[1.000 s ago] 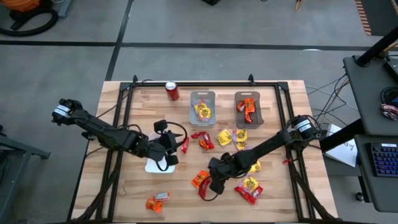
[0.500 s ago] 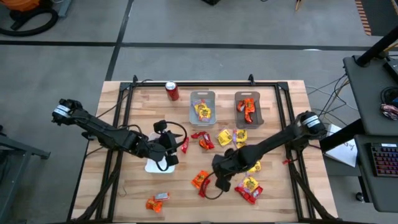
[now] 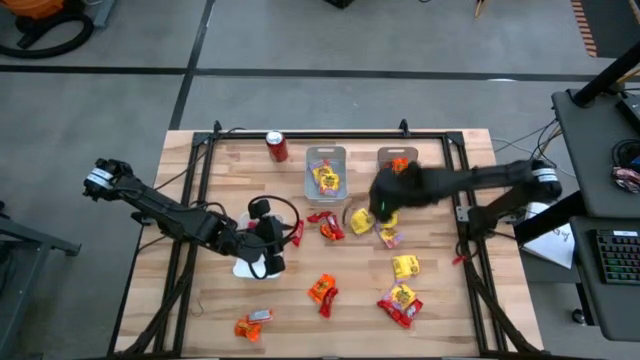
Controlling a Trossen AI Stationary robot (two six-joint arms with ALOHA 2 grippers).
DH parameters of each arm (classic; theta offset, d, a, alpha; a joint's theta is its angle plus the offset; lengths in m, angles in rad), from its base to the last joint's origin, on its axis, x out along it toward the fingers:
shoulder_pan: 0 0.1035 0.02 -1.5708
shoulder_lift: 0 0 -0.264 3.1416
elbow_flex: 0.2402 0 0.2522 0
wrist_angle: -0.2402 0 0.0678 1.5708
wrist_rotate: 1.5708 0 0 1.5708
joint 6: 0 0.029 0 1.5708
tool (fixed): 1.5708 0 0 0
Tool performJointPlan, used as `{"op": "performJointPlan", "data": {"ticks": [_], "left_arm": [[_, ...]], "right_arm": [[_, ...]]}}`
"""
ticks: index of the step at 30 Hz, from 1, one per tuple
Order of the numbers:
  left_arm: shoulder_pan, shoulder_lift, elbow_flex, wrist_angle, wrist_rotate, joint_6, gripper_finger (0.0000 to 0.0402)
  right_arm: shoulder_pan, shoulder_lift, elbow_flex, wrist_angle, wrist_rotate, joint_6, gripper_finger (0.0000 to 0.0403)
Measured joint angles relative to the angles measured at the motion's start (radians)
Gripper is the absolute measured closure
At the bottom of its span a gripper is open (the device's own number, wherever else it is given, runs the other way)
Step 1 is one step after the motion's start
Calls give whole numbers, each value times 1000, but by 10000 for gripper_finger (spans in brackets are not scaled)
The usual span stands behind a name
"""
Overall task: Sort candy
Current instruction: Put the orange candy into the black bin
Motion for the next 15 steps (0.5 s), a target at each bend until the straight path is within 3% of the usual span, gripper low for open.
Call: {"op": "performJointPlan", "data": {"ticks": [8, 15], "left_arm": [[0, -1, 14, -7, 1, -23, 299], [0, -1, 14, -7, 1, -29, 299]], "right_arm": [[-384, -44, -95, 50, -3, -125, 381], [-595, -10, -276, 373, -274, -296, 362]]}}
